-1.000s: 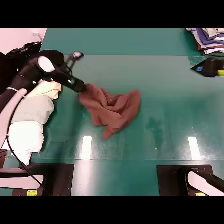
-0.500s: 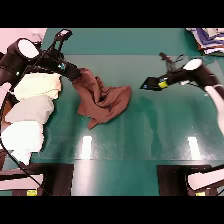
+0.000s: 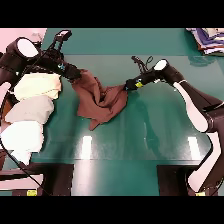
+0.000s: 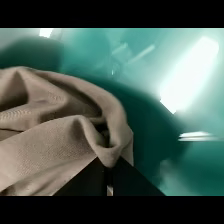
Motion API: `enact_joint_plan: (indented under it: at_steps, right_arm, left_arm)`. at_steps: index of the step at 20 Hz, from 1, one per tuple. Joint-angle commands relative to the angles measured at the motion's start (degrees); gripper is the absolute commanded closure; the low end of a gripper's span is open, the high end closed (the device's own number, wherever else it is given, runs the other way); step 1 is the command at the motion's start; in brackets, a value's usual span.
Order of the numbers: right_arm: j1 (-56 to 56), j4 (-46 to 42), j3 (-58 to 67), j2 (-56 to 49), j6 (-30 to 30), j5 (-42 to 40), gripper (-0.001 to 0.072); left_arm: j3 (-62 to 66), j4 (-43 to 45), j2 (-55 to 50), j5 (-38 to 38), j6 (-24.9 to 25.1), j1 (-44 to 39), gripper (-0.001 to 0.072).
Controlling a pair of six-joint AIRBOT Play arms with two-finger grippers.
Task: Fold the shirts.
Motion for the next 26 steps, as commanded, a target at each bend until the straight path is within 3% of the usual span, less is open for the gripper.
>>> enact_joint_plan:
  at_steps: [1,7,11,14,18,22,26]
  right_arm:
    - [-0.04,-1.64,6.4,0.66,0.02,2.67,0.0701]
    - [-6.73,-15.28,16.33,22.62,6.08,14.49,0.0702]
    - [-8.07,-16.74,11.3,41.18,8.11,14.01,0.0702]
    - [-7.78,-16.68,2.58,49.83,14.19,15.54,0.0702]
    - [-7.78,-16.57,-16.35,56.3,17.77,14.73,0.0701]
    - [-7.78,-16.06,-38.58,61.07,17.81,4.98,0.0701]
    - [-7.78,-16.02,-48.98,61.48,18.38,0.7,0.07]
  left_arm:
    - [0.2,0.17,1.75,-1.07,-0.39,0.07,0.0681]
    - [0.2,1.68,21.11,6.47,-0.61,0.22,0.0681]
    - [0.2,-1.49,28.96,7.15,-2.69,0.2,0.068]
    - [-0.94,-5.6,28.06,4.81,-2.75,0.2,0.0681]
    - [-6.99,-7.21,23.32,0.94,-2.97,-0.33,0.068]
    - [-18.05,-7.69,17.2,0.63,-2.95,-0.33,0.068]
    - [-25.22,-7.93,10.95,0.52,-2.95,-0.33,0.0677]
